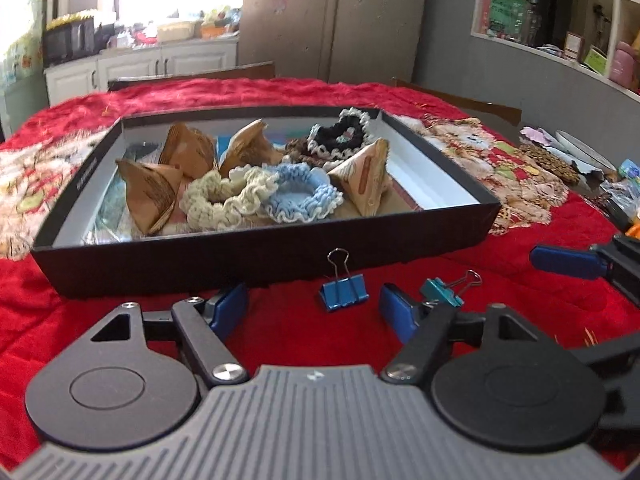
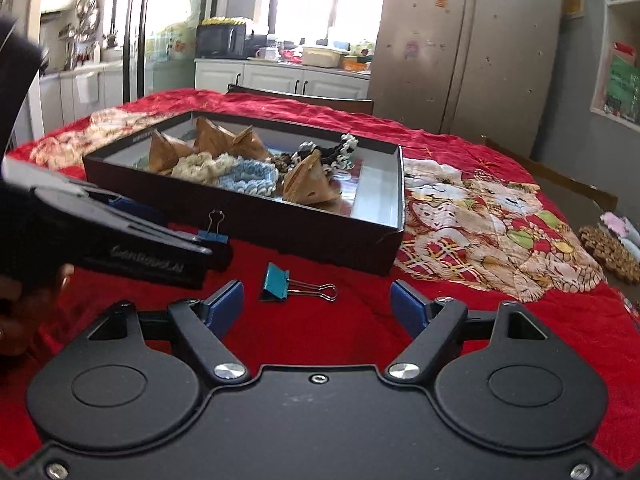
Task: Organize objects
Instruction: 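Grasp the blue binder clip on the bedspread with the left tool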
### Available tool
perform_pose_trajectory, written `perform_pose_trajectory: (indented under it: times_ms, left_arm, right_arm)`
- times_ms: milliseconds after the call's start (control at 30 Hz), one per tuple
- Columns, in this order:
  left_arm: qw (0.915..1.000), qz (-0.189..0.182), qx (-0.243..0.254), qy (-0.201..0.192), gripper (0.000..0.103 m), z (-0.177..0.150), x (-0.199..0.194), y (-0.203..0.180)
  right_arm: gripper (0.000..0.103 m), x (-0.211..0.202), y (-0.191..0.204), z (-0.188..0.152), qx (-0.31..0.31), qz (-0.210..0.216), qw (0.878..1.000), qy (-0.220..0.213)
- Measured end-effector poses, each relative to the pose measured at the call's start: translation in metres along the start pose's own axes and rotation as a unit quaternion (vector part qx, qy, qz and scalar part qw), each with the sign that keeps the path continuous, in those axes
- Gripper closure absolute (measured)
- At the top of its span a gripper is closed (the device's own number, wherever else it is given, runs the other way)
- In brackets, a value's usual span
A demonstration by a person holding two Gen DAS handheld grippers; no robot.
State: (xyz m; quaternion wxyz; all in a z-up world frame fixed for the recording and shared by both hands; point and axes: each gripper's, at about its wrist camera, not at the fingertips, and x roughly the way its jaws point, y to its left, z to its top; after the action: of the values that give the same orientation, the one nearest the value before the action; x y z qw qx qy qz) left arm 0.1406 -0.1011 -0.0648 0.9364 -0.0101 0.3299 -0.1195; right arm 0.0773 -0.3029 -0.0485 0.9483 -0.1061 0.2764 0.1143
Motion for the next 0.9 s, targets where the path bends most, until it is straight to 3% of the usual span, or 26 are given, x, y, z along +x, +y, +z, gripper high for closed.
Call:
perform_pose_trajectory:
  times_ms: [233,367,500,700,900]
  left_arm:
    - [0.9997,0.019,-0.014,-0.001,0.023,0.001,0.002,-0.005]
    - [0.9988,0.048,-0.003,-0.004,0.028,-0.001,0.004,-0.013]
    - [0.9979,0.063,-0.010,-0.010,0.045,-0.002,0.003,-0.011]
    - [0.9970,0.071,-0.023,-0.019,0.068,-0.006,-0.002,-0.001]
    - [0.9975,0.062,-0.027,-0.021,0.072,-0.008,-0.007,0.004]
  right_arm:
    - [0.031,0.016,0.001,0.002,0.001,-0.004,1.000,0.022]
    - [0.032,0.022,-0.003,0.004,0.016,0.000,0.999,0.031]
    - [0.035,0.027,-0.005,0.006,0.027,0.011,0.999,0.033]
    - [0.056,0.030,-0.001,0.007,0.027,0.025,0.999,0.032]
    - [0.057,0.029,0.000,0.007,0.028,0.028,0.999,0.031]
